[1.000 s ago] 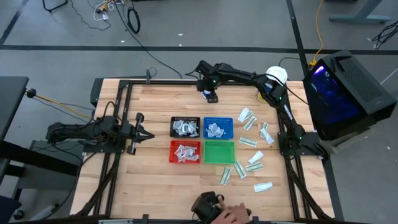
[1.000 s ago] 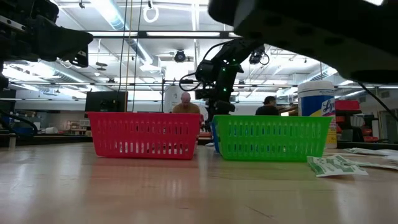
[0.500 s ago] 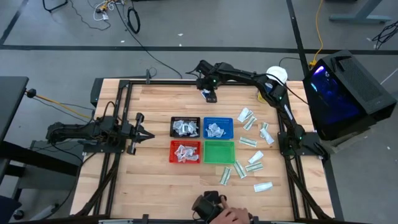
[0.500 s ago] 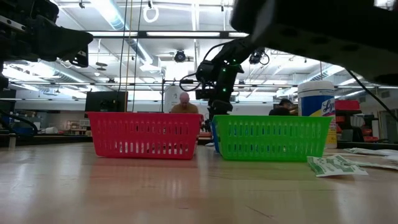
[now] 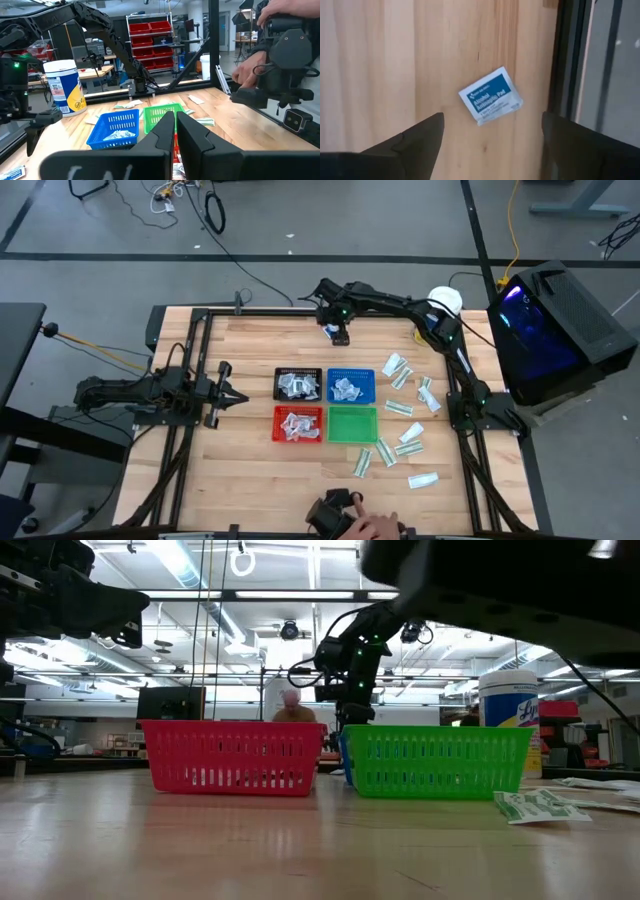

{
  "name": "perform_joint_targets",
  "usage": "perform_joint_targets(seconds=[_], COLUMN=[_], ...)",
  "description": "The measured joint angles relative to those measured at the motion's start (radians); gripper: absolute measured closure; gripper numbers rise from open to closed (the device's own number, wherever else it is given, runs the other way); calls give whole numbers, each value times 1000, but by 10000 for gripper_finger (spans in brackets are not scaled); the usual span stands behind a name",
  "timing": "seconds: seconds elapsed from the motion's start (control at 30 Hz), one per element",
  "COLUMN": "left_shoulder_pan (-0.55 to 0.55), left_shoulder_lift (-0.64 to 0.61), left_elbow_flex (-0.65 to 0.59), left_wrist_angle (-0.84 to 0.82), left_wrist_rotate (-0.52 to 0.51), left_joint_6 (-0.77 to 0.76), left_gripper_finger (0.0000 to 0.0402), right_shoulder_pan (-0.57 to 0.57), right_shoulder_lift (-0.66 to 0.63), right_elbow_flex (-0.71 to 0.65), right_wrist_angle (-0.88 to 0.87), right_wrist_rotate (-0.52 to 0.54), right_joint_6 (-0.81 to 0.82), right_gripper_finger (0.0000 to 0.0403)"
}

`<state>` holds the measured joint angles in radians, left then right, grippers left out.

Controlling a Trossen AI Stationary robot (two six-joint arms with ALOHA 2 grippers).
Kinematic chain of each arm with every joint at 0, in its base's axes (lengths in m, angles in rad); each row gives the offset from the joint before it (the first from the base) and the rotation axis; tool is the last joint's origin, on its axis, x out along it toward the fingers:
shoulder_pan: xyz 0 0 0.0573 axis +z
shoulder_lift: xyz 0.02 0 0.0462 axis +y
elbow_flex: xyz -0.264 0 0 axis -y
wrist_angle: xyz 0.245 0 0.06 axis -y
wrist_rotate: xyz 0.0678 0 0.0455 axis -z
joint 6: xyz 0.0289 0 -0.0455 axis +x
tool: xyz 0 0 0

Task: Pick & Place First Aid Supplies
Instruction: Put the top blue alcohol pad into the blue bin

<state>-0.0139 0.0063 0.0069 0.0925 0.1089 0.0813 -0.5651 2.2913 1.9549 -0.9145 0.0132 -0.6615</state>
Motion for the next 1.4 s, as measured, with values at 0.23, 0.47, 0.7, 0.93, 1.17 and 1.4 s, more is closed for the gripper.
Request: perform_joint_targets(seconds=[0.23,0.47,0.7,0.93,1.17,1.4], left_shoulder_pan=[0,0,0,0,0,0], left_shoulder_lift=[0,0,0,0,0,0], left_elbow_flex=[0,0,0,0,0,0], left_wrist_angle=[0,0,0,0,0,0], left_wrist_rotate=[0,0,0,0,0,0], left_joint_6=[0,0,0,0,0,0], left_gripper_finger=[376,376,376,376,376,376], right_shoulder_pan=[5,-2,-18,-21,-37,-46], right_shoulder_lift=[0,0,0,0,0,0], right_elbow_flex=[0,0,-21,-106,-133,-133], right_wrist_angle=[30,60,90,171,198,225], right_wrist_rotate=[-72,-127,-128,-127,-127,-110], right_joint_6=[-349,-428,-451,-484,-476,-477], right_gripper_finger=[55,64,67,67,67,67])
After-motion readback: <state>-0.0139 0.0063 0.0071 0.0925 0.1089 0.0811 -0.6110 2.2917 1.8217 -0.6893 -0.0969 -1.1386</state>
